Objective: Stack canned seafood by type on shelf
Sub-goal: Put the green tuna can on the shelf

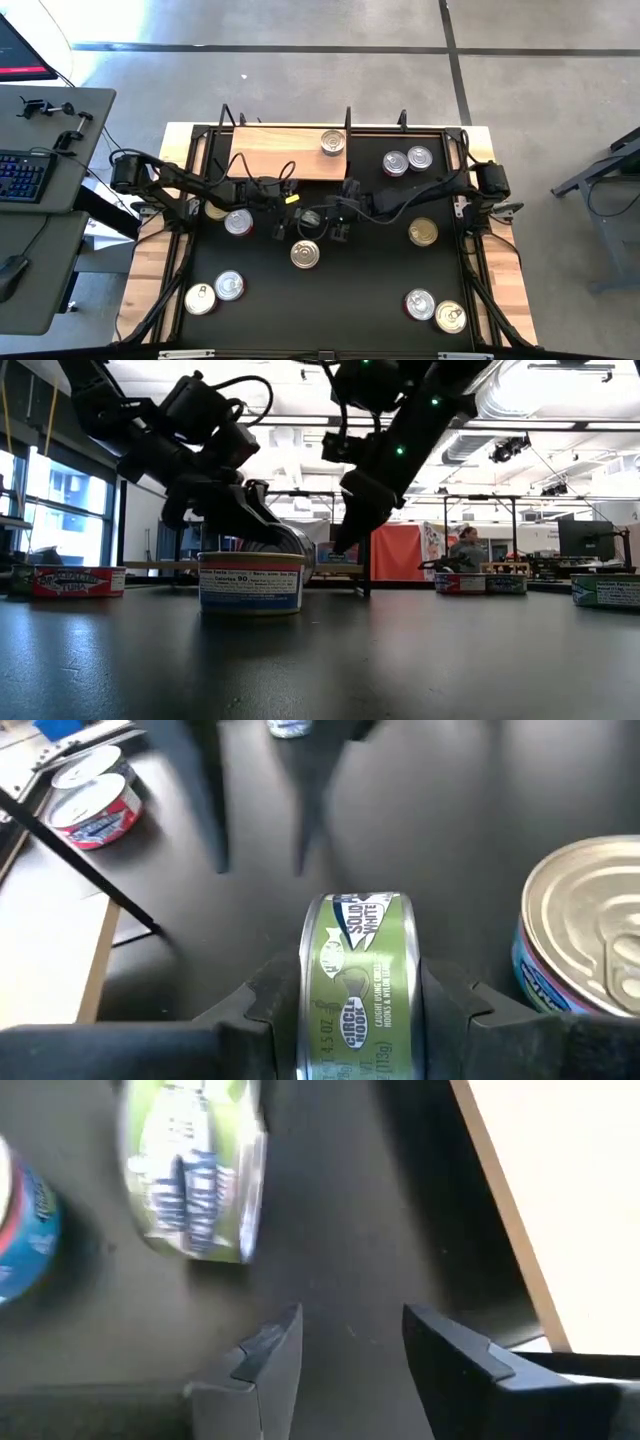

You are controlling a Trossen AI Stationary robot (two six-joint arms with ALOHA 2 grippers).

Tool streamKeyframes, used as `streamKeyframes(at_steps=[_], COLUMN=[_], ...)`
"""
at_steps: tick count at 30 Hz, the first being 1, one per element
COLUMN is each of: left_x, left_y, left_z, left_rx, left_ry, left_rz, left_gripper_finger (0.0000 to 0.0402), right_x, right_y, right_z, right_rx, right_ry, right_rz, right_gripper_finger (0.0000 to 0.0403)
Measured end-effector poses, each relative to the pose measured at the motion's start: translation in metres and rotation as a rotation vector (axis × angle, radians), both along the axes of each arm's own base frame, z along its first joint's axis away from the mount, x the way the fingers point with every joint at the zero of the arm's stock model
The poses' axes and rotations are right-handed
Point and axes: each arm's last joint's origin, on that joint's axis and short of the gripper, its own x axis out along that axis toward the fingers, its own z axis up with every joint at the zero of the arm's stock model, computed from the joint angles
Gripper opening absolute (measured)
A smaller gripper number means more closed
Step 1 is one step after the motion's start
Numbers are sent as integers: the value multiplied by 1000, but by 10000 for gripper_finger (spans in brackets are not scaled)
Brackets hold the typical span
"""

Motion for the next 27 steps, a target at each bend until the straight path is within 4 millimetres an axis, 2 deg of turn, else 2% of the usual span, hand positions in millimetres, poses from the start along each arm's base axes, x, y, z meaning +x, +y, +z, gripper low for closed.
streamKeyframes(at_steps=[6, 12, 16, 19, 23, 27], left_x=[1, 6, 6, 4, 2, 0], left_y=[-2, -1, -1, -2, 1, 11], left_z=[2, 11, 16, 26, 36, 38], left_rx=[-8, 3, 11, 18, -6, -48], left_ry=[-22, -124, -158, -210, -256, -259], left_rz=[0, -1, -3, -11, -61, -51], left_gripper_finger=[123, 123, 123, 123, 123, 123], right_x=[-15, -28, -35, -37, -29, -21], right_y=[26, 42, 34, 24, 18, 21], right_z=[-31, -45, -51, -51, -45, -40], right_rx=[-5, 56, 66, 55, 54, 4], right_ry=[-189, -316, -258, -216, -263, -444], right_rz=[6, 17, -104, -141, -63, 69], right_gripper_finger=[167, 167, 171, 188, 223, 243])
